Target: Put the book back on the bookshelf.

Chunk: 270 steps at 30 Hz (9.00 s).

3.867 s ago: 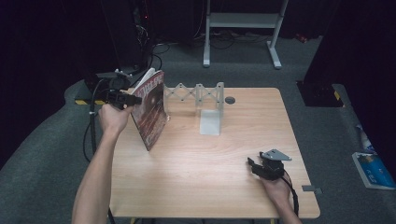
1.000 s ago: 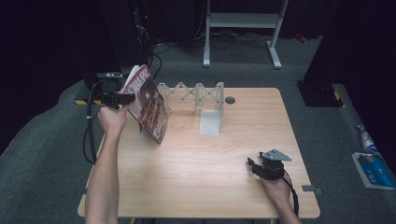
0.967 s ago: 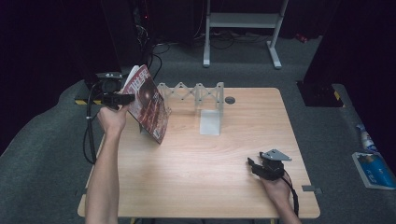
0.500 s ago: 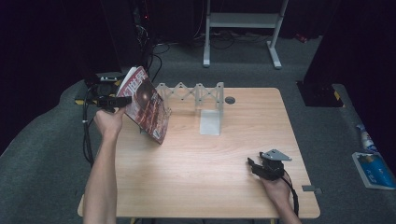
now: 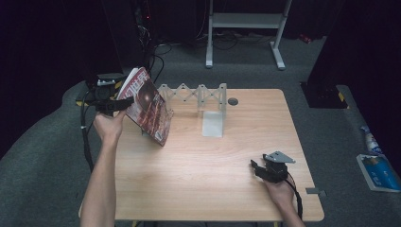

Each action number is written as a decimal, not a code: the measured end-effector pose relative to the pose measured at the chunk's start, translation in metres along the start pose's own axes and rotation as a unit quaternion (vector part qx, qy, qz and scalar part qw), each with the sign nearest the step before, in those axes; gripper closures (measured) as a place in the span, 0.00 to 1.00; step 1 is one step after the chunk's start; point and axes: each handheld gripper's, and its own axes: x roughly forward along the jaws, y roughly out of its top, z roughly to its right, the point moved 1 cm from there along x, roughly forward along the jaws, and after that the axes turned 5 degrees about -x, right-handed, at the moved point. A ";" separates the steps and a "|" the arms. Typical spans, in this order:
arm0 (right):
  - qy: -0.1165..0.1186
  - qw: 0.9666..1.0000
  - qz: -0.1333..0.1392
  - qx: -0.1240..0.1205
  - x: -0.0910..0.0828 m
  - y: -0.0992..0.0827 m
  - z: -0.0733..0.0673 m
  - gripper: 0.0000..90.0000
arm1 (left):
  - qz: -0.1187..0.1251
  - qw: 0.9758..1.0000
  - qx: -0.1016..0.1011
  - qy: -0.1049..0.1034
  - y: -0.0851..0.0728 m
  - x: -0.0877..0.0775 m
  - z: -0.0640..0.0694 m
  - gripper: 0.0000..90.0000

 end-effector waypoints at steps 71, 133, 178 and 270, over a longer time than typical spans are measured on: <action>0.002 1.000 0.001 -0.004 0.000 0.000 -0.001 0.44 | 0.085 0.992 0.029 -0.090 -0.053 -0.061 0.039 0.46; 0.002 1.000 0.001 -0.004 0.000 0.000 -0.001 0.44 | 0.061 0.985 0.038 -0.157 -0.094 -0.055 0.071 0.42; 0.002 1.000 0.001 -0.004 0.000 0.000 -0.001 0.44 | 0.030 0.980 0.044 -0.191 -0.125 -0.040 0.083 0.40; 0.002 1.000 0.001 -0.004 0.000 0.000 -0.001 0.44 | -0.026 0.983 0.068 -0.166 -0.183 0.010 0.101 0.40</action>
